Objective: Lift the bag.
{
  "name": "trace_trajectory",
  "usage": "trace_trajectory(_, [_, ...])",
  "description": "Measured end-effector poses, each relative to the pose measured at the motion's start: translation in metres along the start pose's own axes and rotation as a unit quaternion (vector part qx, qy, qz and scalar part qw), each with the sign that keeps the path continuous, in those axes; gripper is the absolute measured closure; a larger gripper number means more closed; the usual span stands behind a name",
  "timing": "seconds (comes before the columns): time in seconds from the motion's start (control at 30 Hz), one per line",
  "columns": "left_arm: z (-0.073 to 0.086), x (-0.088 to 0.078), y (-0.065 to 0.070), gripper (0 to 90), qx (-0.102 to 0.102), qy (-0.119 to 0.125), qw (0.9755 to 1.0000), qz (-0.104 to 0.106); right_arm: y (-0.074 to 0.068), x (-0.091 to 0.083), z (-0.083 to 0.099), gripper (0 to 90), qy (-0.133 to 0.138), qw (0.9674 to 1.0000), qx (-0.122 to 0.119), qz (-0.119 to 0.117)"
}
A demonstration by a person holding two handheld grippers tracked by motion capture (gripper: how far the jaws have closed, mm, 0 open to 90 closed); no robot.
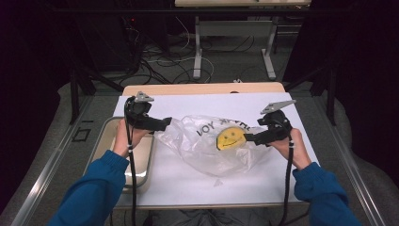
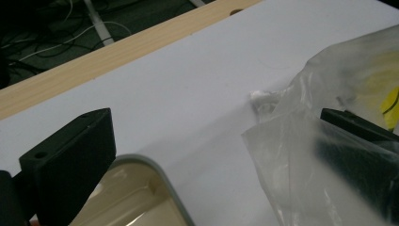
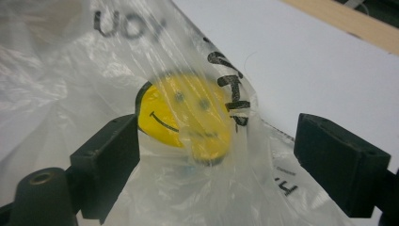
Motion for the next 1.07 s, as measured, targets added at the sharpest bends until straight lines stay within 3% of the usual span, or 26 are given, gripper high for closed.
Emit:
trace_trajectory(0.13, [0.017,-0.003,-0.005,0.0,0.001,-0.011,0.9999,0.001,0.0,-0.022,0.009,8.4,0.008,0.9999,-0.001,0.007])
trace_trajectory(0.27, [0.032,-0.012,-0.005,0.0,0.009,-0.019,0.9997,-0.008,0.002,-0.033,0.023,6.4,0.011,0.9998,0.008,0.015])
trace_trajectory(0.4, [0.048,-0.019,0.003,0.0,0.026,-0.031,0.9991,-0.013,0.002,-0.035,0.04,2.3,-0.002,0.9996,0.01,0.024])
trace_trajectory(0.5, [0.06,-0.023,0.007,0.0,0.023,-0.033,0.9992,-0.005,0.001,-0.036,0.051,0.7,-0.007,0.9993,0.016,0.033])
trace_trajectory(0.7, [0.085,-0.03,0.007,0.0,0.023,-0.032,0.9991,-0.016,-0.001,-0.032,0.075,0.0,-0.024,0.999,0.018,0.033])
trace_trajectory(0.77, [0.088,-0.031,0.008,0.0,0.019,-0.027,0.9992,-0.021,-0.002,-0.029,0.082,0.0,-0.027,0.9989,0.02,0.033])
trace_trajectory(0.83, [0.092,-0.031,0.009,0.0,0.017,-0.023,0.9995,-0.014,-0.003,-0.029,0.085,0.0,-0.026,0.9989,0.021,0.033])
trace_trajectory(0.97, [0.097,-0.032,0.013,0.0,0.029,-0.03,0.999,-0.018,-0.004,-0.034,0.09,0.0,-0.014,0.9992,0.022,0.03])
trace_trajectory(1.07, [0.1,-0.03,0.016,0.0,0.027,-0.03,0.9991,-0.016,-0.006,-0.038,0.091,0.0,-0.007,0.9994,0.021,0.026])
Point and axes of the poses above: each handheld gripper's, and its own axes: x roughly forward along the jaws, z roughly out of its underside, y roughly to its right, the point moved 3 cm from there along x, roughly forward along the jaws, and after that the axes turned 6 degrees about -y, right-handed, at the moved point
